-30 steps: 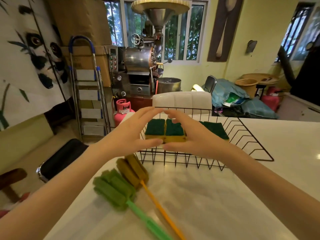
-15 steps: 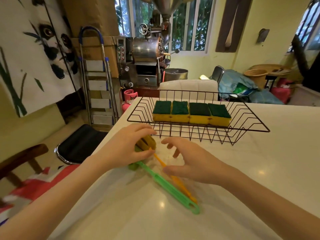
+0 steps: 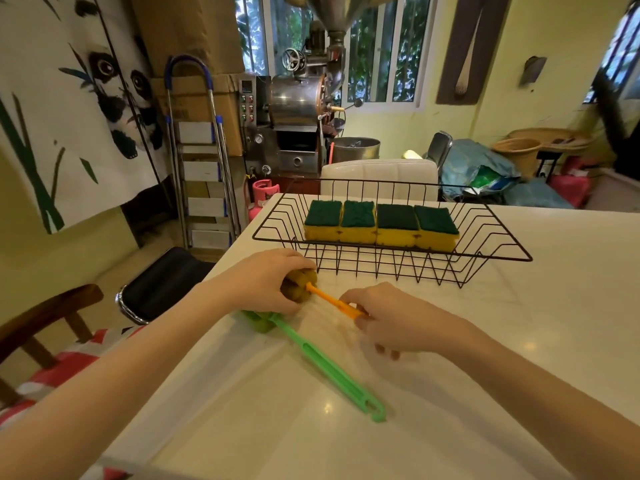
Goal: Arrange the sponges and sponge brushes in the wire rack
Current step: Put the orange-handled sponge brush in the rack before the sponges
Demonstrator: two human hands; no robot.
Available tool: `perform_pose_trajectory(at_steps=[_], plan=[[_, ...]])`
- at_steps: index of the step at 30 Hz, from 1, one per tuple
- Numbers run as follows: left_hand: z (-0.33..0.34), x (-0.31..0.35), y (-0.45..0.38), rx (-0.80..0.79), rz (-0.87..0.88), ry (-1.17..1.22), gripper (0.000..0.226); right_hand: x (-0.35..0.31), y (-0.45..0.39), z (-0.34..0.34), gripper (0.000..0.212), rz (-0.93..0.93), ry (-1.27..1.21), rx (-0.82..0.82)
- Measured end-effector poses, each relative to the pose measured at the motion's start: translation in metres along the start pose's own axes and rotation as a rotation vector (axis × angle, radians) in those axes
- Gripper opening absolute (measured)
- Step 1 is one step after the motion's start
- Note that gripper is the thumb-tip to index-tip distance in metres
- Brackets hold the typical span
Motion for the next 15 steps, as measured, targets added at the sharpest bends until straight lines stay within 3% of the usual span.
perform_pose_trajectory(at_steps=[8,15], plan=[[-0.020,0.017,0.004,0.104,0.042,0.201,0.057,0.009,0.027,-0.071,0.031,-0.109,0.088,0.071],[-0.060,0.051,0.006,0.160,0.113,0.256,0.053,0.021,0.055,-0.112,0.026,-0.196,-0.066,0.198]])
Point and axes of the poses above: each hand's wrist, its own y-axis away from the middle knuckle, its own z-axis out of the palm, x = y × z, the point moved 3 cm from there along -y, towards the middle knuckle, and after that the axes turned 13 degrees about -z, right-handed, at the moved point
